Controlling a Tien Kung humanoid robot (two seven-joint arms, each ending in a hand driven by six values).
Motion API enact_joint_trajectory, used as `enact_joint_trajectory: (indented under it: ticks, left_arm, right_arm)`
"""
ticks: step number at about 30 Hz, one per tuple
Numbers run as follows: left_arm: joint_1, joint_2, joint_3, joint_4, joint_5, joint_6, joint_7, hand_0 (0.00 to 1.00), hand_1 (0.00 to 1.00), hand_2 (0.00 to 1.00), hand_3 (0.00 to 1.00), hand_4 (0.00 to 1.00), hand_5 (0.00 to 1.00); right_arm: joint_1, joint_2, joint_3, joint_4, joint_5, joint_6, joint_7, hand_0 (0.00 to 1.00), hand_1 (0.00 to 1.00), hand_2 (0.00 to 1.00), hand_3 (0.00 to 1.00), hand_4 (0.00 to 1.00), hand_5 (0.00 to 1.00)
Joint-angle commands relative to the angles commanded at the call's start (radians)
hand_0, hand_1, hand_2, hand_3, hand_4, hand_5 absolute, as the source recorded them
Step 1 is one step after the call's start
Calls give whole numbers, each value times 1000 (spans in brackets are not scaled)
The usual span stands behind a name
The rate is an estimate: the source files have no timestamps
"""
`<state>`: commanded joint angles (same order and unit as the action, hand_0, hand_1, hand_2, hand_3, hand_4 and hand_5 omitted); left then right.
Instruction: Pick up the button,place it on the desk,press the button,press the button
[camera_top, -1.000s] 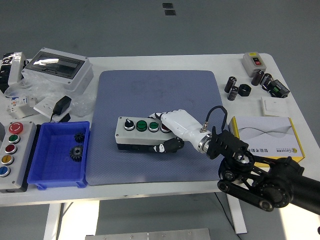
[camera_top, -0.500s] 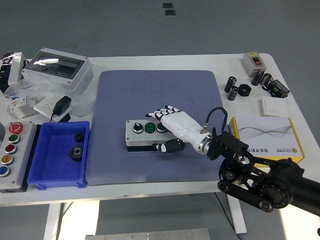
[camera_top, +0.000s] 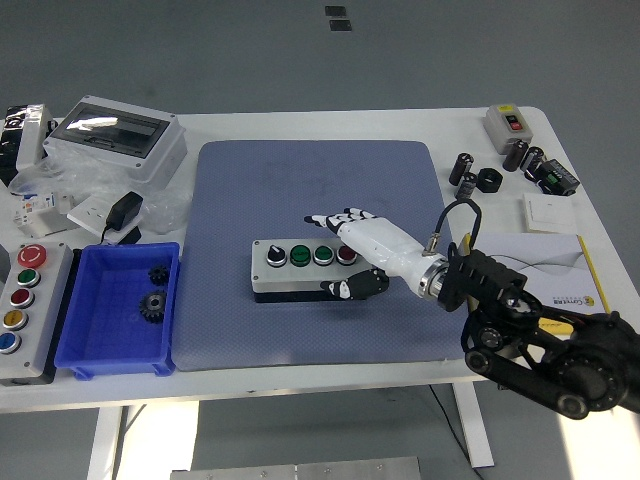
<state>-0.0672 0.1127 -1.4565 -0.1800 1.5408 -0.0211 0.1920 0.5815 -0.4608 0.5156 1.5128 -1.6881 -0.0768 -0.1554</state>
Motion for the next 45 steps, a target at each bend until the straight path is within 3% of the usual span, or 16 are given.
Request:
enact_joint_trajectory:
  ticks: [2, 5, 6, 7, 11, 12, 17, 18, 23, 24, 25, 29, 31, 38, 45]
  left_arm:
    - [0, -1, 1, 0, -5, -2, -2, 627, 576, 518, 588, 642, 253]
    - [3, -3, 4, 0, -12, -2, -1, 627, 576, 518, 588, 642, 253]
    - [3, -4, 5, 0, -15, -1, 0, 627, 576, 517, 588, 643, 246]
    - [4, -4, 6, 0, -16, -1, 1, 627, 576, 517, 588, 643, 246]
    - [5, -5, 7, 0, -19, 1, 2, 627, 576, 517, 588, 643, 246]
    - [4, -4, 7, 0, -19, 1, 2, 627, 575, 518, 587, 640, 241]
    - [-1, -4, 15, 0, -29, 0, -2, 627, 575, 518, 587, 640, 241]
    - [-1, -4, 16, 0, -30, 0, -2, 627, 574, 519, 588, 630, 232]
    - [1, -3, 17, 0, -34, 0, 3, 627, 574, 519, 588, 630, 232]
    - [1, -3, 17, 0, -35, 0, 3, 627, 574, 519, 587, 626, 231]
    - [1, -3, 17, 0, -35, -1, 3, 627, 574, 519, 587, 626, 231]
    - [-1, -1, 19, 0, -37, -1, 2, 627, 574, 519, 587, 626, 231]
    - [-1, -1, 19, 0, -37, -2, 3, 628, 573, 517, 587, 626, 230]
    - [-2, -1, 20, 0, -32, -5, 4, 628, 574, 517, 587, 626, 229]
    - [-2, 0, 18, 0, -31, -6, 3, 628, 574, 517, 589, 627, 227]
  right_arm:
    - [-23, -38, 47, 52, 62, 36, -1, 998, 949, 944, 998, 797, 221]
    - [-53, -92, 120, 126, 121, -7, -13, 998, 949, 944, 998, 797, 221]
    - [-58, -106, 145, 150, 112, -23, -29, 998, 969, 997, 998, 804, 227]
    - [-58, -117, 166, 169, 94, -13, -48, 998, 969, 997, 998, 804, 227]
    - [-31, -146, 236, 247, 72, 83, -140, 998, 969, 997, 998, 804, 227]
    - [-19, -148, 243, 261, 88, 115, -165, 998, 998, 998, 998, 615, 115]
    - [32, -141, 229, 266, 188, 271, -281, 998, 998, 998, 998, 615, 115]
    - [38, -139, 227, 266, 206, 297, -300, 262, 416, 439, 819, 417, 270]
    - [75, -126, 208, 266, 253, 420, -372, 262, 416, 439, 819, 417, 270]
    - [80, -123, 203, 266, 256, 437, -376, 53, 187, 251, 788, 415, 280]
    - [85, -118, 196, 266, 259, 450, -379, 53, 187, 251, 788, 415, 280]
    - [103, -94, 172, 262, 267, 465, -381, 53, 187, 251, 788, 415, 280]
    - [112, -77, 160, 248, 266, 461, -380, 2, 135, 246, 773, 385, 262]
    - [142, 6, 112, 136, 244, 424, -372, 2, 93, 247, 753, 412, 243]
    - [144, 40, 84, 63, 232, 401, -368, 2, 90, 246, 749, 414, 235]
